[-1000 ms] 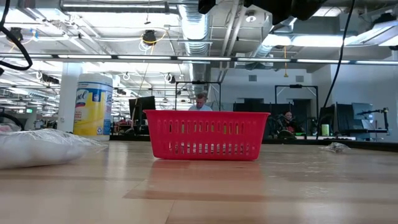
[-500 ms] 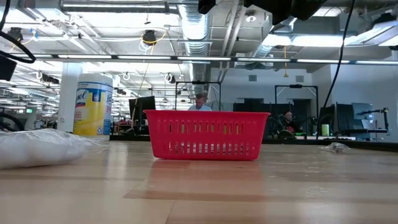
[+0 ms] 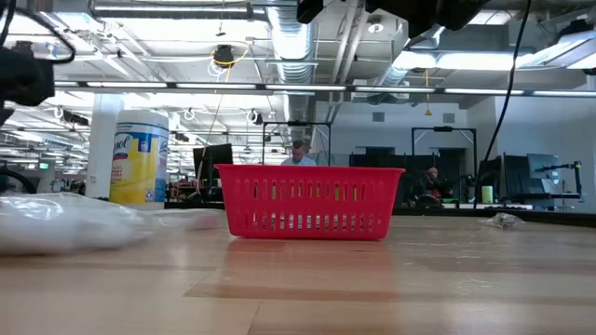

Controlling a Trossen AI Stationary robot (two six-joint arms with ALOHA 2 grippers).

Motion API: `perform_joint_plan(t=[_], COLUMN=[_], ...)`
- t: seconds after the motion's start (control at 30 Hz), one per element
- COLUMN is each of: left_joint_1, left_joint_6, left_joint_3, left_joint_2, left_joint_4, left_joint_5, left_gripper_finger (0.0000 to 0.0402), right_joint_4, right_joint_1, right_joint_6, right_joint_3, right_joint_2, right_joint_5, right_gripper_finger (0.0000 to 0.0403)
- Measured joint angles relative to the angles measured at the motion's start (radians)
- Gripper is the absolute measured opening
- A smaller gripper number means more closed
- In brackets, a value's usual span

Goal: Pick & Place Travel size toiletries
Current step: Put the transparent cotton pack into the orange basket

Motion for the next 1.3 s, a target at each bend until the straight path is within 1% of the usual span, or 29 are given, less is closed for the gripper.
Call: perform_joint_plan(t=[0.17, 0.23, 0.37, 0.47, 0.53, 0.6, 0.73, 0.83, 0.97, 1.1, 1.2, 1.3], left_joint_1=[0.0, 0.0, 0.0, 0.0, 0.006, 0.011, 0.022, 0.022, 0.02, 0.019, 0.02, 0.021], left_joint_6=[0.123, 0.146, 0.09, 0.007, -0.054, -0.107, -0.194, -0.214, -0.196, -0.17, -0.146, -0.112], left_joint_3=[0.0, 0.0, 0.001, 0.001, 0.0, -0.002, -0.059, -0.12, -0.19, -0.228, -0.231, -0.232], left_joint_2=[0.0, 0.0, 0.0, 0.0, 0.0, 0.0, -0.001, 0.0, -0.002, -0.002, -0.002, 0.0], left_joint_4=[0.173, 0.227, 0.219, 0.157, 0.104, 0.063, 0.071, 0.157, 0.309, 0.408, 0.436, 0.498], left_joint_5=[-0.126, -0.169, -0.222, -0.264, -0.266, -0.24, -0.167, -0.168, -0.255, -0.301, -0.303, -0.301], left_gripper_finger=[0.0005, 0.0008, 0.0016, 0.0036, 0.0058, 0.0085, 0.0146, 0.0189, 0.0229, 0.0247, 0.0246, 0.0238], right_joint_4=[-0.018, -0.031, -0.043, -0.047, -0.051, -0.059, -0.059, -0.059, -0.066, -0.073, -0.073, -0.073], right_joint_1=[0.0, 0.001, 0.001, 0.001, 0.001, 0.006, 0.015, 0.016, 0.015, 0.015, 0.015, 0.015], right_joint_6=[0.0, 0.0, 0.004, 0.022, 0.027, 0.027, 0.026, 0.026, 0.026, 0.026, 0.026, 0.026], right_joint_3=[0.0, 0.0, 0.0, 0.0, 0.0, 0.0, 0.0, 0.0, 0.0, 0.0, 0.0, 0.0], right_joint_2=[0.0, 0.0, 0.0, 0.0, 0.0, 0.0, 0.0, 0.0, 0.0, 0.0, 0.0, 0.0], right_joint_5=[0.0, 0.0, 0.0, 0.0, 0.0, 0.0, 0.0, 0.0, 0.0, 0.0, 0.0, 0.0], right_gripper_finger=[0.0092, 0.0092, 0.0092, 0.0092, 0.0092, 0.0092, 0.0092, 0.0092, 0.0092, 0.0092, 0.0092, 0.0092])
